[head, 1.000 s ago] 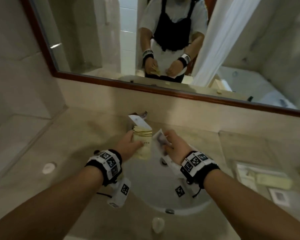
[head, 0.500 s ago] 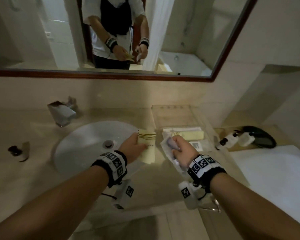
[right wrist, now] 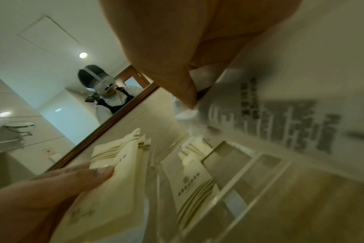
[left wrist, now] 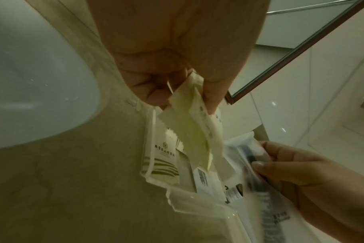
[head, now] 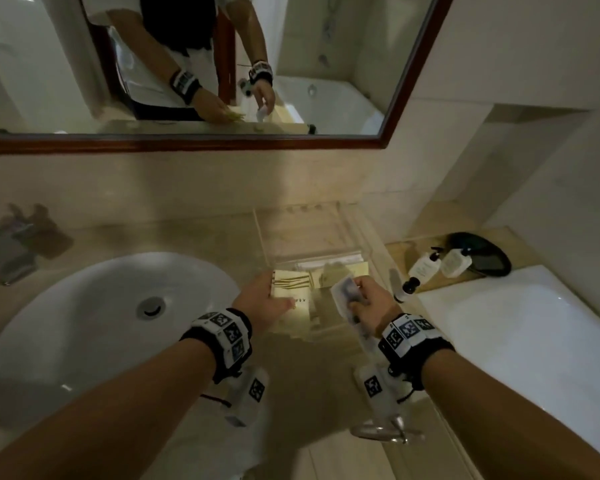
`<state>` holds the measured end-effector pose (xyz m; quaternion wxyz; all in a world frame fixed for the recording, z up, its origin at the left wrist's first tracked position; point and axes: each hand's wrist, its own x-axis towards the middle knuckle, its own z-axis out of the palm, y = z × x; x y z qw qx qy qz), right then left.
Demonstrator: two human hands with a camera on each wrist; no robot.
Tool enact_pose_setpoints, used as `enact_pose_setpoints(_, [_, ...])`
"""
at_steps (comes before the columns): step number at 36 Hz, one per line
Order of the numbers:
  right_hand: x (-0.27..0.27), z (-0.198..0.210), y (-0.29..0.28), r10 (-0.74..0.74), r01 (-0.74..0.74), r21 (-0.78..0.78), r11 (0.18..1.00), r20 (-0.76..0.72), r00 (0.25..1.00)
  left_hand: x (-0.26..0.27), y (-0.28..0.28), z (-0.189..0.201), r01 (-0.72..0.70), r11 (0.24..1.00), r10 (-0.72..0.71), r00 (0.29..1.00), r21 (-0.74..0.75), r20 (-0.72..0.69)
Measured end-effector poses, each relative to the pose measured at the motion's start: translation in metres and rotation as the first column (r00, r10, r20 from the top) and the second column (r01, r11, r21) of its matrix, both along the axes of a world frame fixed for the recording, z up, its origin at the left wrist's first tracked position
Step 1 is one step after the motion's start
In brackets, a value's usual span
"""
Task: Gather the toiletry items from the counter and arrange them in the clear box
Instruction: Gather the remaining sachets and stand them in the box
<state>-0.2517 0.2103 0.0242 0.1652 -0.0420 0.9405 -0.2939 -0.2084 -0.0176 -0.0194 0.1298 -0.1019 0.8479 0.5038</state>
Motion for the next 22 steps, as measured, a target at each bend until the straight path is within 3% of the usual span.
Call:
enact_pose_setpoints(9, [-0.072,-0.012,0.008,-0.096,0.096,0.004,0.995,0.054,0.994,-0.043,0.003,-0.024,-0.080,0.995,0.076,0.995,0.059,0.070])
enact_pose_setpoints(13, [-0.089,-0.001,0.006,0.046,-0.043,-0.042,0.998,0.075,0.996,-0.056,0.015,-0.025,-0.119,0.989,0.112,0.991,0.089,0.075])
enact_pose_setpoints(16, [-0.105,0.001,0.004,0.197,-0.203,0.038,0.979,0.110,0.974,-0.065,0.022,-0.027,-0.151,0.983,0.142,0.986,0.102,0.089])
enact_pose_setpoints(22, [-0.123,0.003,-0.013,0.466,-0.505,0.159,0.848,0.229,0.855,-0.066,0.028,-0.027,-0.312,0.944,0.301,0.947,0.109,0.109])
